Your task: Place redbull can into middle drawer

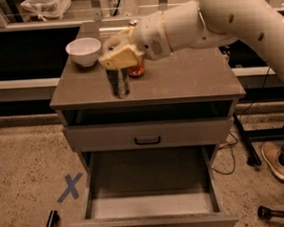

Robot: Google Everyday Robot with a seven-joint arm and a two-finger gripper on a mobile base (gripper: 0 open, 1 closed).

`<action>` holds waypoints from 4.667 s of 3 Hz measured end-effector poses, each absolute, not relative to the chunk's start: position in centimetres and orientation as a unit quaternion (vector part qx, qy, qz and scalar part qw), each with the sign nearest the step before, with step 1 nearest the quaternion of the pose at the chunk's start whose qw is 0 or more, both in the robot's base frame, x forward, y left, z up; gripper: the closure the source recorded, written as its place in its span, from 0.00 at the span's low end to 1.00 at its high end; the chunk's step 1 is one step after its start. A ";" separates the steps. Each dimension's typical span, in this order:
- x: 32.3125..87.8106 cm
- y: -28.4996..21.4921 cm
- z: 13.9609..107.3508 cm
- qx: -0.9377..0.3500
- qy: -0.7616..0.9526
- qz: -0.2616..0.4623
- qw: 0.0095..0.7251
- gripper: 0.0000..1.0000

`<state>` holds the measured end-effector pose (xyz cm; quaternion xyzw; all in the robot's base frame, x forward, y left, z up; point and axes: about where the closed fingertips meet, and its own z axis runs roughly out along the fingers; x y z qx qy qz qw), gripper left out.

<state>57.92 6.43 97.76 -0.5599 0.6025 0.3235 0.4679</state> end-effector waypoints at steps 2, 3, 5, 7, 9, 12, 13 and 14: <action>52.1 -3.1 93.3 -0.551 0.649 0.294 0.435 1.00; 52.1 -3.1 93.3 -0.551 0.649 0.294 0.435 1.00; 47.7 -5.7 78.0 -0.527 0.652 0.328 0.434 1.00; 45.3 -7.4 71.4 -0.528 0.631 0.355 0.443 1.00; 47.0 -6.9 64.6 -0.534 0.617 0.356 0.456 1.00; 47.1 -4.3 50.6 -0.557 0.627 0.346 0.421 0.73; 46.8 -4.0 48.7 -0.563 0.625 0.342 0.420 0.50; 46.7 -3.8 48.7 -0.563 0.624 0.344 0.419 0.27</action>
Offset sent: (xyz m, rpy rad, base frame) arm -0.0496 -0.0672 -0.0359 -0.0809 0.0422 -0.0284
